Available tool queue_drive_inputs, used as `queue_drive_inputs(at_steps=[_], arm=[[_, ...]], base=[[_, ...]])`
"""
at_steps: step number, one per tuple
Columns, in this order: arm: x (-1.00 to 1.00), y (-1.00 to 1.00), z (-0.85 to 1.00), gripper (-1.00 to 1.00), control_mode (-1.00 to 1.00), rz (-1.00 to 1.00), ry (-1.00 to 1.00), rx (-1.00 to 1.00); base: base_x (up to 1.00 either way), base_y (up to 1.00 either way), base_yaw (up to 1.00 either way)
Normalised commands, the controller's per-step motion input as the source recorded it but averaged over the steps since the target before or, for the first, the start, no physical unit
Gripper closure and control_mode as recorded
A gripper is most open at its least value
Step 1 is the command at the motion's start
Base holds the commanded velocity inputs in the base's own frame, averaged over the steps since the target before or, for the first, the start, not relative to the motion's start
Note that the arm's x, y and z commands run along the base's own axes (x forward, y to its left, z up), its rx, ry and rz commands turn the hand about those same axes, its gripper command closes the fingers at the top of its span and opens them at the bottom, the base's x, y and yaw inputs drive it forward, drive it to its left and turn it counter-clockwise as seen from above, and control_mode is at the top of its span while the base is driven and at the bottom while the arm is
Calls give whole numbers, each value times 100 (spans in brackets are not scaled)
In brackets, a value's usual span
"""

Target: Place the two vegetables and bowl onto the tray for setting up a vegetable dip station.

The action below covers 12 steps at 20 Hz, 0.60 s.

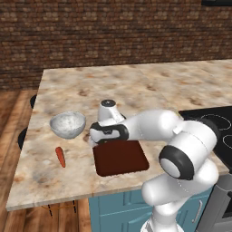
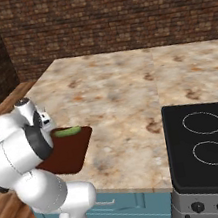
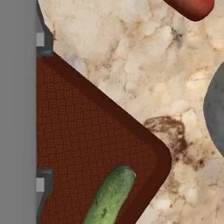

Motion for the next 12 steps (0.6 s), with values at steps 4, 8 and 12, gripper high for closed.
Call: queue_drive_inputs(at_steps=[4, 8, 12], arm=[[-16, 49, 9, -100, -100, -46, 0, 7], [-6, 43, 19, -100, -100, -37, 1, 6], [-2, 37, 37, -100, -100, -28, 9, 10]], base=[[0, 0, 0], [0, 0, 0], [0, 0, 0]])
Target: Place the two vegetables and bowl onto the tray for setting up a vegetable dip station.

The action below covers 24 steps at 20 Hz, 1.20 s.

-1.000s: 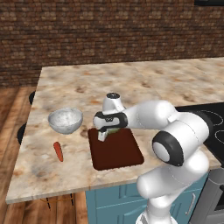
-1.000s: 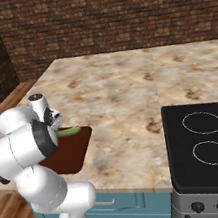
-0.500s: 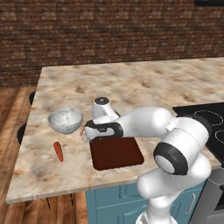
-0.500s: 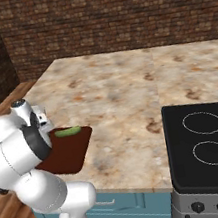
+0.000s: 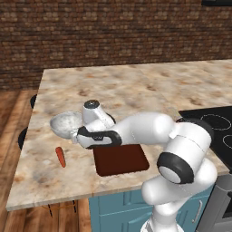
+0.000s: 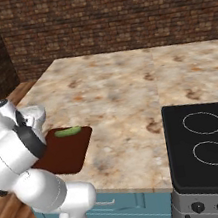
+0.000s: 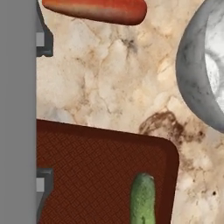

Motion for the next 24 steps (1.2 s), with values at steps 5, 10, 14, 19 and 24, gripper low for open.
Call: queue_drive_inputs(at_steps=[5, 10, 14, 19, 24], arm=[[-5, 41, 28, -100, -100, -18, 23, 5], [-5, 44, 2, -100, -100, -10, 24, 1], [0, 41, -5, -100, -100, -7, 7, 0], [0, 40, -11, -100, -100, -1, 0, 0], [15, 35, -20, -100, -100, 0, 0, 0]], base=[[0, 0, 0], [0, 0, 0], [0, 0, 0], [0, 0, 0], [0, 0, 0]])
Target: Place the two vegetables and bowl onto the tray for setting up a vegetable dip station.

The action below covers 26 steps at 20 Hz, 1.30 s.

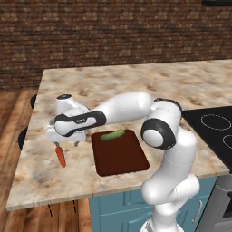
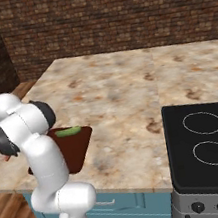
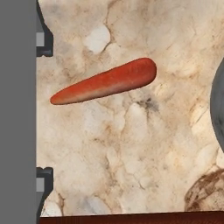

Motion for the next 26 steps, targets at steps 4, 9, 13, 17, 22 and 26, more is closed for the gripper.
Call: queue_drive_inputs(at_steps=[4, 9, 13, 17, 22, 26], arm=[[30, 22, -3, -100, -100, -1, 0, 0], [20, 18, -8, -100, -100, 0, 0, 0], [4, 17, -21, -100, -100, 0, 0, 0], [2, 4, -27, -100, -100, 0, 0, 0], [3, 0, -30, -100, -100, 0, 0, 0], [5, 0, -29, -100, -100, 0, 0, 0]], base=[[0, 0, 0], [0, 0, 0], [0, 0, 0], [0, 0, 0], [0, 0, 0], [0, 0, 0]])
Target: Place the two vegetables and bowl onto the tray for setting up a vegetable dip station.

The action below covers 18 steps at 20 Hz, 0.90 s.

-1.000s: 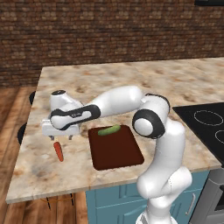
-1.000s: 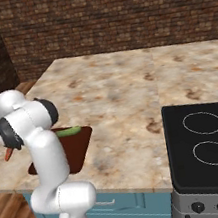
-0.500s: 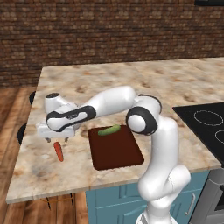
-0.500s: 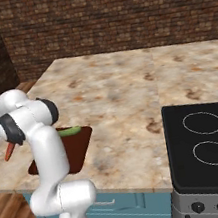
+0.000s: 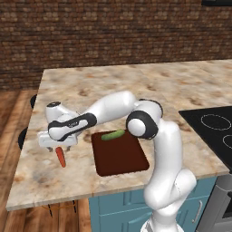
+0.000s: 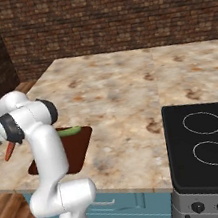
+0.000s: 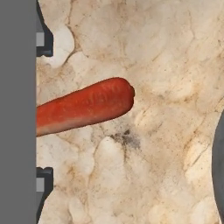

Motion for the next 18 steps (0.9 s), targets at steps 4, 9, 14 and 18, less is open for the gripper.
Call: queue_drive_inputs(at_steps=[4, 9, 14, 18], arm=[[8, 0, -29, -100, -100, 0, 0, 0], [1, 0, -28, -100, -100, 0, 0, 0], [1, 0, -24, -100, -100, 0, 0, 0], [0, 0, -14, -100, -100, 0, 0, 0]], base=[[0, 0, 0], [0, 0, 0], [0, 0, 0], [0, 0, 0]])
